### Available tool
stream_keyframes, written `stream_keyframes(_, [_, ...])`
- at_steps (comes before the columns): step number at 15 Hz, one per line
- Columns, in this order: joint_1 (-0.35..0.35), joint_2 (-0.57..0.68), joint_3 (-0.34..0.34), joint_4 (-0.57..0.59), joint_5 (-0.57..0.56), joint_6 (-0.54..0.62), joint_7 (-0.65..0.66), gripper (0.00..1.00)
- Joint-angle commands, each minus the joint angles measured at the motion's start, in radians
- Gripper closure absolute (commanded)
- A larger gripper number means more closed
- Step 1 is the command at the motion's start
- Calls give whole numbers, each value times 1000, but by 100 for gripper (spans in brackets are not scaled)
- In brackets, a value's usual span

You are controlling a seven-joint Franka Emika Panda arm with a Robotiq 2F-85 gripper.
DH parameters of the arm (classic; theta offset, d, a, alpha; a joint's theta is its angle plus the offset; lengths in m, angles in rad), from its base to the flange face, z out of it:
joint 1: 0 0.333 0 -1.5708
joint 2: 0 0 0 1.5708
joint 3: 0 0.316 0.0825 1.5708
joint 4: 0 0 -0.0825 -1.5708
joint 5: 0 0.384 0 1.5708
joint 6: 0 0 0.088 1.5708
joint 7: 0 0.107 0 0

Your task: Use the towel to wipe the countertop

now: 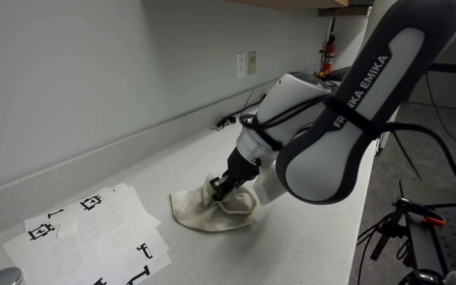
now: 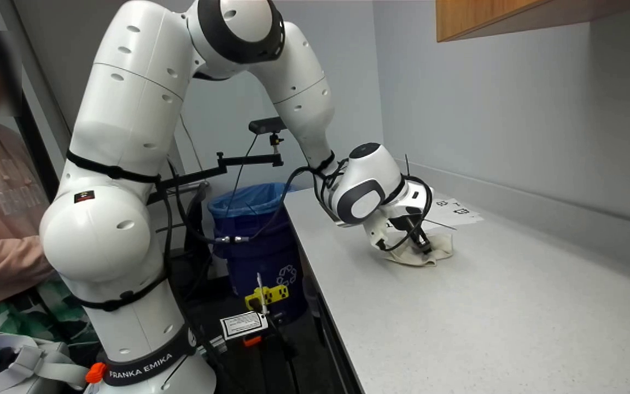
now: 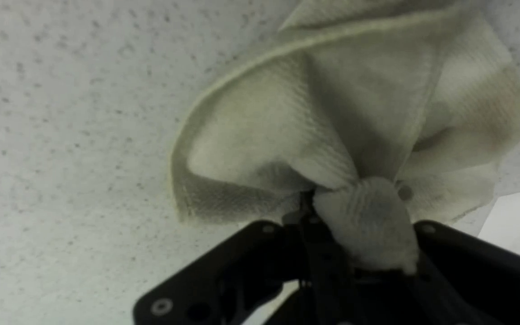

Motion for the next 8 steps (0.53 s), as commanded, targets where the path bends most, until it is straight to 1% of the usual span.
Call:
stream_keyframes(1, [-34,27,-24,-6,-14,-33,-22,97])
stream_keyframes(5, [-53,15,-100,-38,0,-4,-19,97])
stream_keyframes(8, [-96,-1,-143,-74,12,21,-12,97])
